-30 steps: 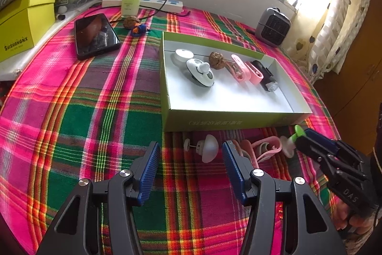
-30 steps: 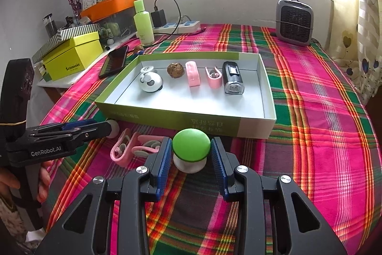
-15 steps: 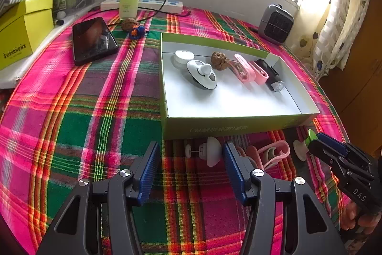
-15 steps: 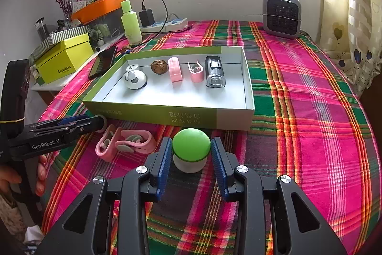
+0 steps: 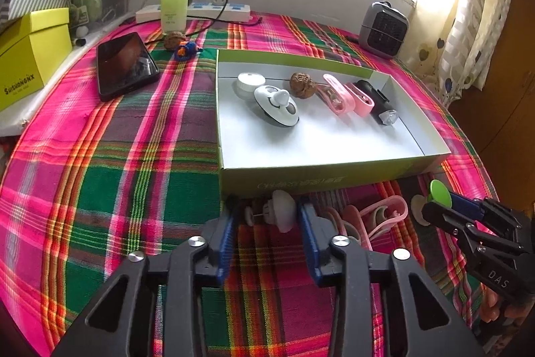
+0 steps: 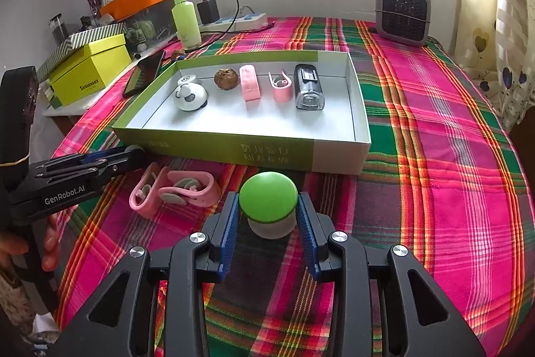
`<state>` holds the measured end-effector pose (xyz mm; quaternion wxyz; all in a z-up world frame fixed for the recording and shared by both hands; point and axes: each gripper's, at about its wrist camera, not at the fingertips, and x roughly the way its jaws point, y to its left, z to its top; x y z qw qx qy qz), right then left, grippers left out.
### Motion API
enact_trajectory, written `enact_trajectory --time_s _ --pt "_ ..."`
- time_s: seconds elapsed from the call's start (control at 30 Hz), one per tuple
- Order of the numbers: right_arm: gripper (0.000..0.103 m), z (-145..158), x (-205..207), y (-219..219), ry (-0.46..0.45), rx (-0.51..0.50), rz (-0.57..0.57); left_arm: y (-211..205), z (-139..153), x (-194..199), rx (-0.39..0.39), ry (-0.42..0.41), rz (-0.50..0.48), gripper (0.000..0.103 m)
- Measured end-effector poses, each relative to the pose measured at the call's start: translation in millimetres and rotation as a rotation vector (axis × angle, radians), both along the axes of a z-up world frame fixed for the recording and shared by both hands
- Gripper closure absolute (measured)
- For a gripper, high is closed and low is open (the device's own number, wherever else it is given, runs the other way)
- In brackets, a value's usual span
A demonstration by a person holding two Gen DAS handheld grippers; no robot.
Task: Organize objects
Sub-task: 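Grasp the green-topped round object with the right tool while the left tool reaches the white knob toy, then carry the green-topped object and white knob toy over the box with both tools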
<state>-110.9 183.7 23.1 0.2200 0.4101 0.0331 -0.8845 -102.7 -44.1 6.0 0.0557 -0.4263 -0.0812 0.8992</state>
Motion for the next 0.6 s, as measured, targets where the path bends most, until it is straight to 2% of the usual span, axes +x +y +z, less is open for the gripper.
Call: enact_trajectory --time_s 0.6 --pt "0.068 3.0 1.7 1.7 0.025 -0.005 0.003 0.1 0.4 1.2 -0.001 0.000 0.001 0.073"
